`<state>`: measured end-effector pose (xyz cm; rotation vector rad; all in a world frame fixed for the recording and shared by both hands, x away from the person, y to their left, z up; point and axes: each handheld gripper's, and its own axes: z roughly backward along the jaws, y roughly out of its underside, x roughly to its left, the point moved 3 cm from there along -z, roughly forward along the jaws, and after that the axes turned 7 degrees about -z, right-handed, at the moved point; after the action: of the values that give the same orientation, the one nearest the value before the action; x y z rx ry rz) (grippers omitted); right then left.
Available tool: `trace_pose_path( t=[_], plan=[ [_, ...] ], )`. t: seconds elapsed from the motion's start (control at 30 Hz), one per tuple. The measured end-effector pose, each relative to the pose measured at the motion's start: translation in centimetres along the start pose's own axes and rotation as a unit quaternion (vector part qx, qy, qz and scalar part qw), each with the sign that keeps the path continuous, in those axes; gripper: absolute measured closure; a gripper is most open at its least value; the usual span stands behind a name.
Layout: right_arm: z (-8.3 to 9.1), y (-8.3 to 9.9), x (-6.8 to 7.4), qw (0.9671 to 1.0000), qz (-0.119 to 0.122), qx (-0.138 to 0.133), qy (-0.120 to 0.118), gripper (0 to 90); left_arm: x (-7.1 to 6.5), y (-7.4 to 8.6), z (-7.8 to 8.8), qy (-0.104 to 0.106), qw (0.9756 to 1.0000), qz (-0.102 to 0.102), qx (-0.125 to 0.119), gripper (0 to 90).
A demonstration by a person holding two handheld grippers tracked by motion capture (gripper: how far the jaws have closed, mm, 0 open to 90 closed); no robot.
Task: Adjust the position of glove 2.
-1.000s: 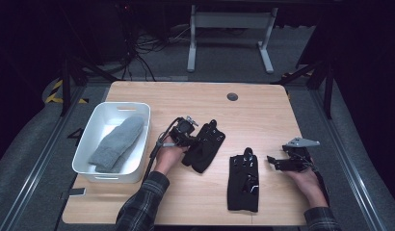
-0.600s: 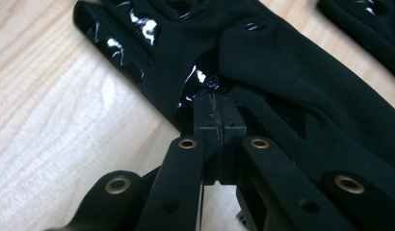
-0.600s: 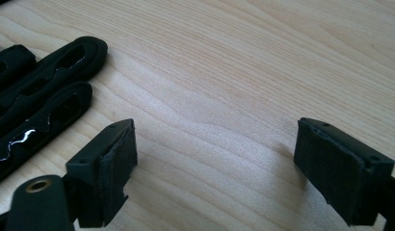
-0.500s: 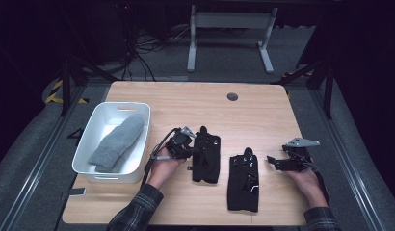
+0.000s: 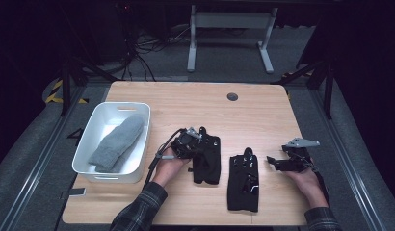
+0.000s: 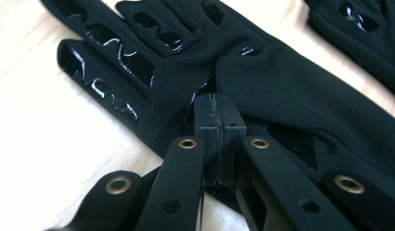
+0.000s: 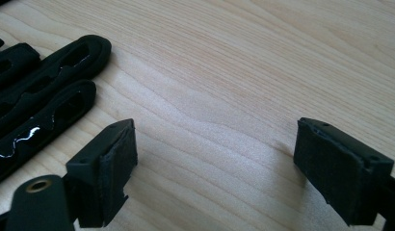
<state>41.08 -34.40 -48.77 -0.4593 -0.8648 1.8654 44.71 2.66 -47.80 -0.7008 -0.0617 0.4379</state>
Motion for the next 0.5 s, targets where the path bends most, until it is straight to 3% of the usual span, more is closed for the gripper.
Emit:
trace_pose_path(
  t=[0.5],
  plan=[
    [0.0, 0.0, 0.0, 1.0000, 0.000, 0.000, 0.001, 15.8, -3.7, 2.4, 1.3, 0.048, 0.9985, -0.025, 0.004, 90.0]
  ],
)
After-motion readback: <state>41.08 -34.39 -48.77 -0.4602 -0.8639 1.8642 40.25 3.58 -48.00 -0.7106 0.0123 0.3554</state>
